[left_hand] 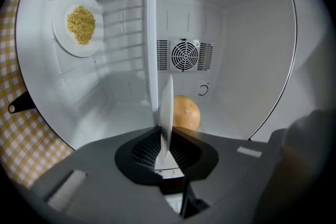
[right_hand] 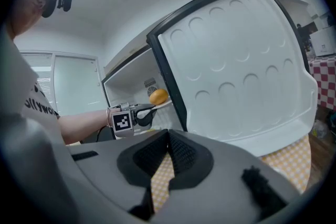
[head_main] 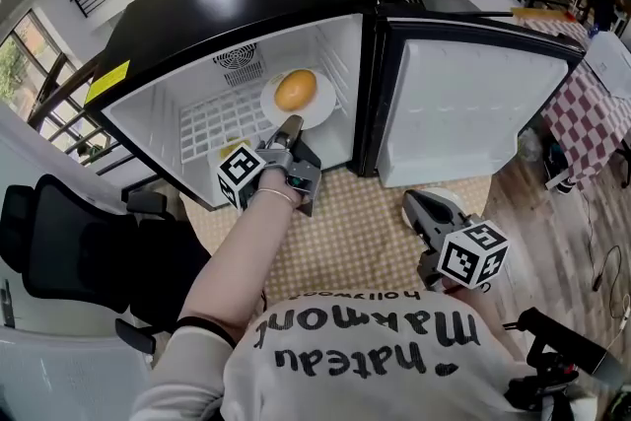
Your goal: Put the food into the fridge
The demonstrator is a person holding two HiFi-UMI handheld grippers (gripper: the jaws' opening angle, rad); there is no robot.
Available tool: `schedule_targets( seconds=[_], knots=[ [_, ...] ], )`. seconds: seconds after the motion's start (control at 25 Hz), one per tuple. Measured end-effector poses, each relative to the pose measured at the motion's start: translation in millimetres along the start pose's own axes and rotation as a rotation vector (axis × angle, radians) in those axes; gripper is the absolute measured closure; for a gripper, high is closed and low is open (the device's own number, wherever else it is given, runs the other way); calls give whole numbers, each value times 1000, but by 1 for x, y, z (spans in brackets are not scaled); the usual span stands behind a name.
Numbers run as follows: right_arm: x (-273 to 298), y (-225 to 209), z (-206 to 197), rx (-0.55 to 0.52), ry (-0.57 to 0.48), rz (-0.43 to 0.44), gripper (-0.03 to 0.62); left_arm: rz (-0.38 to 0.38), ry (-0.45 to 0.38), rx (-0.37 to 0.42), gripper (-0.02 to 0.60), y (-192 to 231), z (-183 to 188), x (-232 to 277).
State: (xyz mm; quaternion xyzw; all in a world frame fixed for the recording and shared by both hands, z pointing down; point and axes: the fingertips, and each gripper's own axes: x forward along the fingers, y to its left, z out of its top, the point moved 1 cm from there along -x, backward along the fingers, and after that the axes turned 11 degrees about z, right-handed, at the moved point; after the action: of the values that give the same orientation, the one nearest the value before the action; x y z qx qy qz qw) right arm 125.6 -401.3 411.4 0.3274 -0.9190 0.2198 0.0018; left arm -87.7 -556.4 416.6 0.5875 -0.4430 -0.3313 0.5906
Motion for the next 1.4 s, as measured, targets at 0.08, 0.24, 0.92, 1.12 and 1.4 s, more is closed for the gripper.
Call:
schedule_targets(
  seconds=[0.08,0.24,0.92,1.12,1.4],
  knots=[
    [0,-3,1,2,0,0,579,1,1,-17,550,1,0,0],
    [3,-4,3,-5,2,11,579,-2,-12,-52,522,-1,0,0],
    [1,2,12,-23,-13,41,579,-48,-72,-84,318,-19,9,-12],
    [-4,2,5,-14,-18,31,579,-44,-60,25,313,-9,4,-31],
    [1,29,-3,3,-37,53,579,-106,-19,273,363,-31,-11,-71]
  ],
)
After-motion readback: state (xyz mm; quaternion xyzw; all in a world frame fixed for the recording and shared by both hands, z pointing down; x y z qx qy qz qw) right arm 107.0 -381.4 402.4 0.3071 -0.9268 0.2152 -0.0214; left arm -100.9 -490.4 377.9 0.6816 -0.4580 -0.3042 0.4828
